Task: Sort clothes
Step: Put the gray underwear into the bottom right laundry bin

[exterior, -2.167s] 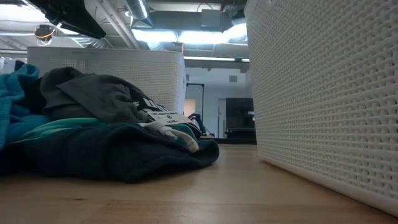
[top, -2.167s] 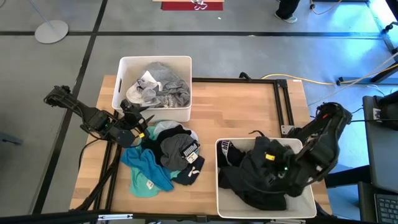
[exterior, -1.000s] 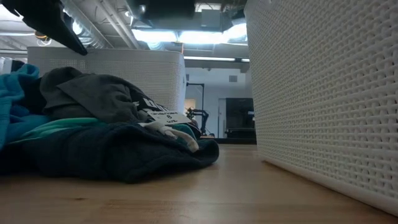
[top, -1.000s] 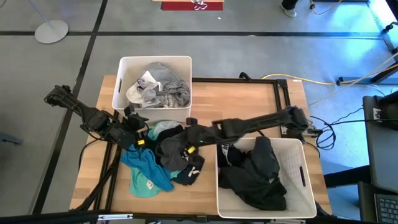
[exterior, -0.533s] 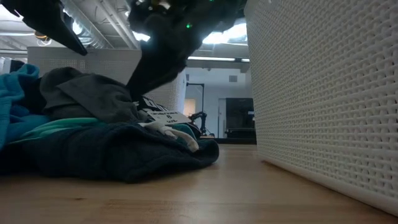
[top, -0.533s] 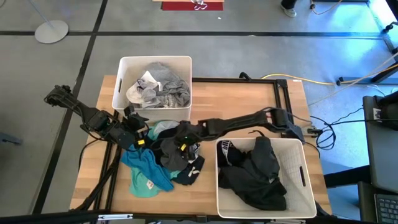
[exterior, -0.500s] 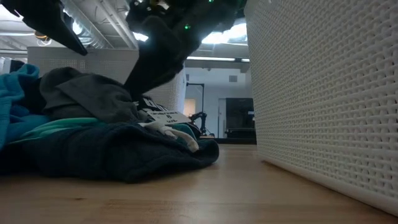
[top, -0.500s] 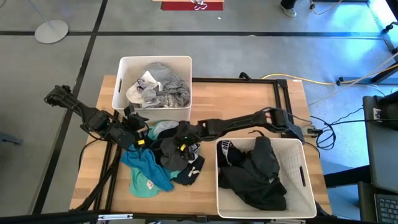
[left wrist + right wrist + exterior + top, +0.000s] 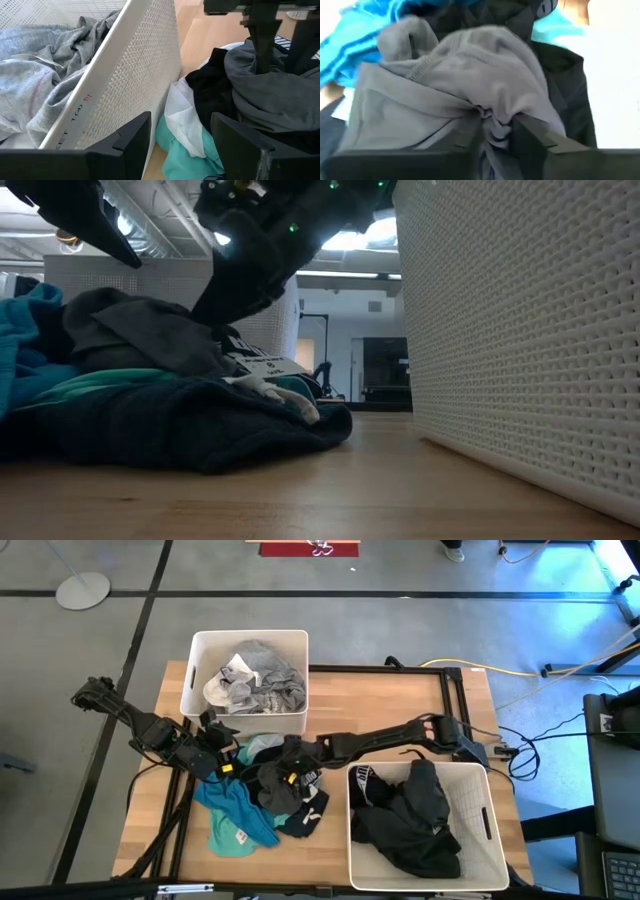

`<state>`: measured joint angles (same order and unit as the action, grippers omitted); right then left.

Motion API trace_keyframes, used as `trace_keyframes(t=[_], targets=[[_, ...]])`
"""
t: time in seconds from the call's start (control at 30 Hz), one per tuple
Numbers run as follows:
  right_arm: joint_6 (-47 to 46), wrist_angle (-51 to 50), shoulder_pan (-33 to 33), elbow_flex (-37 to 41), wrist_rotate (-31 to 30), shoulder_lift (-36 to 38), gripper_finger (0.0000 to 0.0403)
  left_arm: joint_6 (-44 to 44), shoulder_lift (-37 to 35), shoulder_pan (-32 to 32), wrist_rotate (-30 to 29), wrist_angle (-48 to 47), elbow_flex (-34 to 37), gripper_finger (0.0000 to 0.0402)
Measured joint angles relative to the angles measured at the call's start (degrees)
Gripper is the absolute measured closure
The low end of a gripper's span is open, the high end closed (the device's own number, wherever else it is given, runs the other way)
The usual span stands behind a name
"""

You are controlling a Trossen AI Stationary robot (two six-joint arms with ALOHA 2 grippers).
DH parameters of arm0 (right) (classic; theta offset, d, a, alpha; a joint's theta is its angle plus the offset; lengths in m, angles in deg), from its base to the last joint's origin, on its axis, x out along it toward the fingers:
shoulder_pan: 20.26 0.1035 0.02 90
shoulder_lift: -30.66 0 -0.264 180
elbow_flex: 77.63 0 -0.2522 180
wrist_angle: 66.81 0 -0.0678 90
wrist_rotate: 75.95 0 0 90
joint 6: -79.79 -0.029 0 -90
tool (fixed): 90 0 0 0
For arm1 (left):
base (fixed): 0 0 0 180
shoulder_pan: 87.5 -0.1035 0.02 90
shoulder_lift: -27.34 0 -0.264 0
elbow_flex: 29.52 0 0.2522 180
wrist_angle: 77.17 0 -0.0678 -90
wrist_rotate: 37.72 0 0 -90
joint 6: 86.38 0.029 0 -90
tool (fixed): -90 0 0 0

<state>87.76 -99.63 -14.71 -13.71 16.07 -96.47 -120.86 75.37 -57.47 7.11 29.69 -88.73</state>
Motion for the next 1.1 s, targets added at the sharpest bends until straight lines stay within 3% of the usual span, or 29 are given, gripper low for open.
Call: trace_keyframes(t=[0.2,0.37,0.6,1.1], targets=[[-0.2,-0.2,0.0,0.0,-2.5,-0.7,0.0391,0.7,0.0,0.0,-0.6,0.0,0.0,0.0205],[-0.4,-1.9,1.5,0.0,-9.5,1.1,0.0371,1.9,0.0,0.0,-0.7,0.0,0.0,0.0205],[1.1,-6.9,4.6,0.0,-16.2,7.8,0.0396,1.9,0.0,0.0,-0.6,0.0,0.0,0.0205],[-2.9,-18.5,10.5,0.0,-31.5,24.9,0.0385,0.8,0.0,0.0,-0.6,0.0,0.0,0.0205]])
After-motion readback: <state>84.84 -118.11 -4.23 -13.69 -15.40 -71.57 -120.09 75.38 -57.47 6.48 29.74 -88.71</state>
